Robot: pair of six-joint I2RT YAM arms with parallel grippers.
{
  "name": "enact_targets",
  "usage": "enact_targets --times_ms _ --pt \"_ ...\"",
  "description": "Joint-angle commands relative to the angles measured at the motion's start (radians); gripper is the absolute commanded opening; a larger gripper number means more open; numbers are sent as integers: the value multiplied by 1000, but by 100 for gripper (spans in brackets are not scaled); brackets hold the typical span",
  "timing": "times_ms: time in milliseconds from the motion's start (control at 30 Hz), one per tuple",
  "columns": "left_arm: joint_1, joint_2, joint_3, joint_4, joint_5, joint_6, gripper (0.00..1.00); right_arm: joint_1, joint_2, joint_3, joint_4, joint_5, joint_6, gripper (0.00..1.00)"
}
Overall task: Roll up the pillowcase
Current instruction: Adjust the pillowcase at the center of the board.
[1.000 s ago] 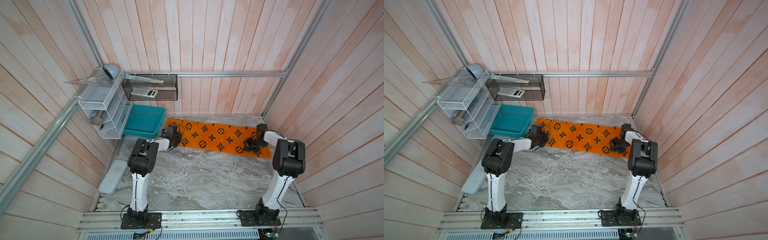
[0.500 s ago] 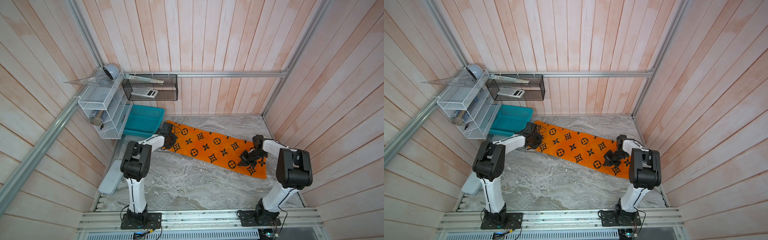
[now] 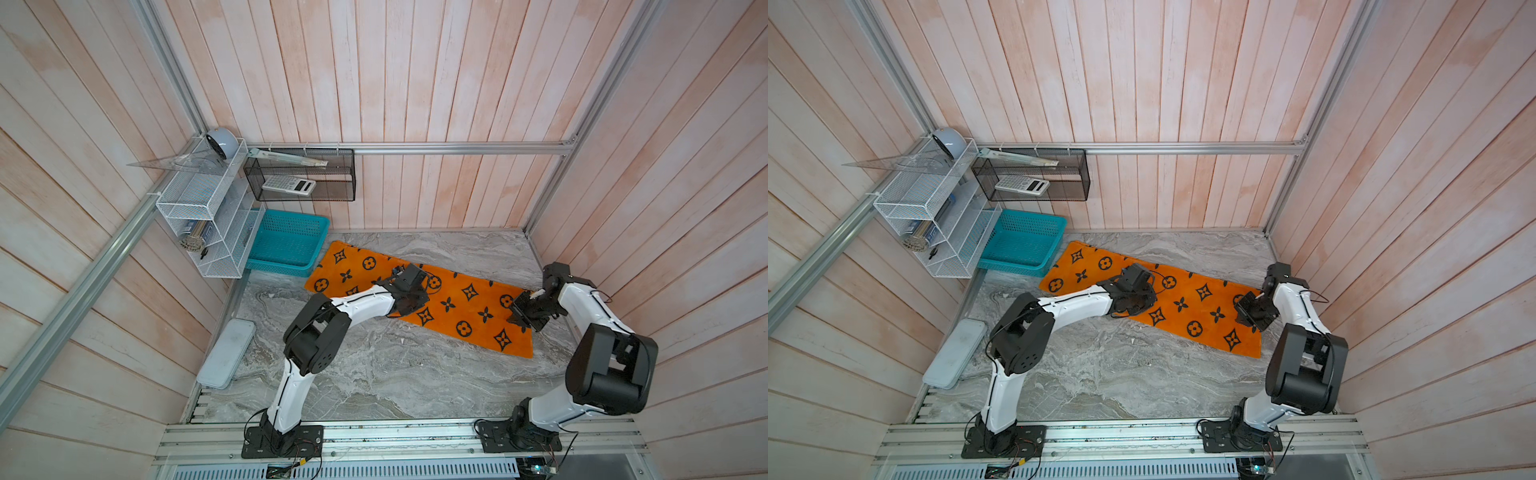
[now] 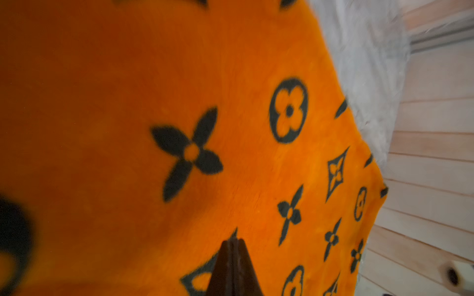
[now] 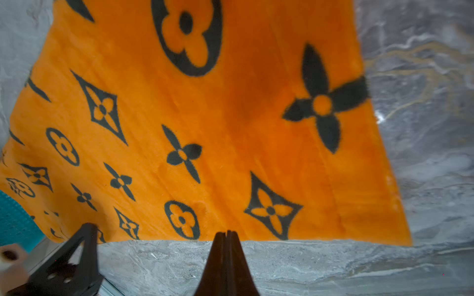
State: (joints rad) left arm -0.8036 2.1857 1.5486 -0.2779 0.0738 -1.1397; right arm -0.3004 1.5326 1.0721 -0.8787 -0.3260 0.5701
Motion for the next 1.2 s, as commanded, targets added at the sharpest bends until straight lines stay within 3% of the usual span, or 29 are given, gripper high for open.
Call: enact_targets --times_ms 0,167,500,900,1167 --pt "-8 70 28 32 30 -64 3 -2 -26 -28 30 12 -43 10" --pt "23 63 -46 38 9 -47 2 0 -23 -44 58 -39 -50 15" --pt "191 -89 -325 34 -7 65 0 22 -4 -56 70 -36 -62 20" --pt "274 -122 -364 14 -11 123 0 174 60 -144 41 3 -87 27" --pt "276 -139 -379 19 2 124 0 178 77 -182 52 24 -104 29"
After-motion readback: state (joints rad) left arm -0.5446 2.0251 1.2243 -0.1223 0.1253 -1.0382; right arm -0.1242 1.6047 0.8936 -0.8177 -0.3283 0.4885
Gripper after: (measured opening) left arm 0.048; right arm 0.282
